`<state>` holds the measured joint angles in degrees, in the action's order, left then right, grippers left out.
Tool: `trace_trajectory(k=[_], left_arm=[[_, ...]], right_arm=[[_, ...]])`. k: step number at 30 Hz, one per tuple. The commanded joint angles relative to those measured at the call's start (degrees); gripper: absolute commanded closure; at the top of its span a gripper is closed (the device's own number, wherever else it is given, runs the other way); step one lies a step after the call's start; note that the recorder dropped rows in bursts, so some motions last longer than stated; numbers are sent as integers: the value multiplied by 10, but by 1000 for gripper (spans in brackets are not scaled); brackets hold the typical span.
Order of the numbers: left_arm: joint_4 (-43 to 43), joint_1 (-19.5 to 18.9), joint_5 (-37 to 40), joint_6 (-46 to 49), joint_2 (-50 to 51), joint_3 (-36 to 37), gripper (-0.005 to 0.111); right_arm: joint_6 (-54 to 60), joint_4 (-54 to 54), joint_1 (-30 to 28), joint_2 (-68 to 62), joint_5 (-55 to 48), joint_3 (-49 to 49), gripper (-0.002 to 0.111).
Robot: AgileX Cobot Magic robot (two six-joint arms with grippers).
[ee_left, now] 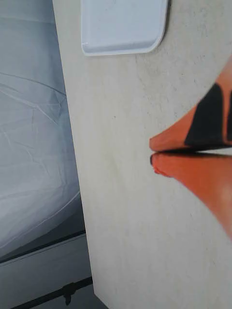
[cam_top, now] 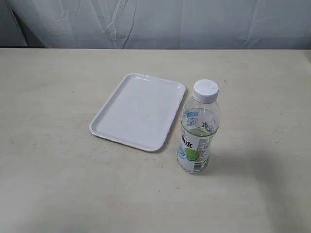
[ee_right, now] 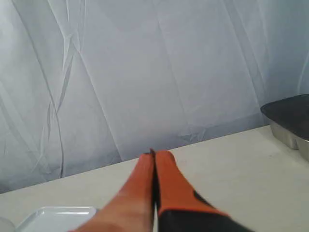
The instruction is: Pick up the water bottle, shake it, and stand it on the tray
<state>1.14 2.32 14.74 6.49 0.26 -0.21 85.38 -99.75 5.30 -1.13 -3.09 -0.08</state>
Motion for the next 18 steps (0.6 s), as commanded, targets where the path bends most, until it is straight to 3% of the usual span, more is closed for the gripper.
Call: trace_trajectory(k=[1,6,10,18], left_arm=[[-3,0,-6,0,-3,2,106],[-3,0,-6,0,-3,2,106],[-4,0,-6,-1,-3,2,106],[-4,0,-6,-1,-3,2,106]], right_arm=[[-117,-2,0,3,11,-7,109],[-231,-2,0,3,-25,-13,109],[-301,-2,0,2,-119,-13,109],[-303,-2,0,2,-172,-13,109]])
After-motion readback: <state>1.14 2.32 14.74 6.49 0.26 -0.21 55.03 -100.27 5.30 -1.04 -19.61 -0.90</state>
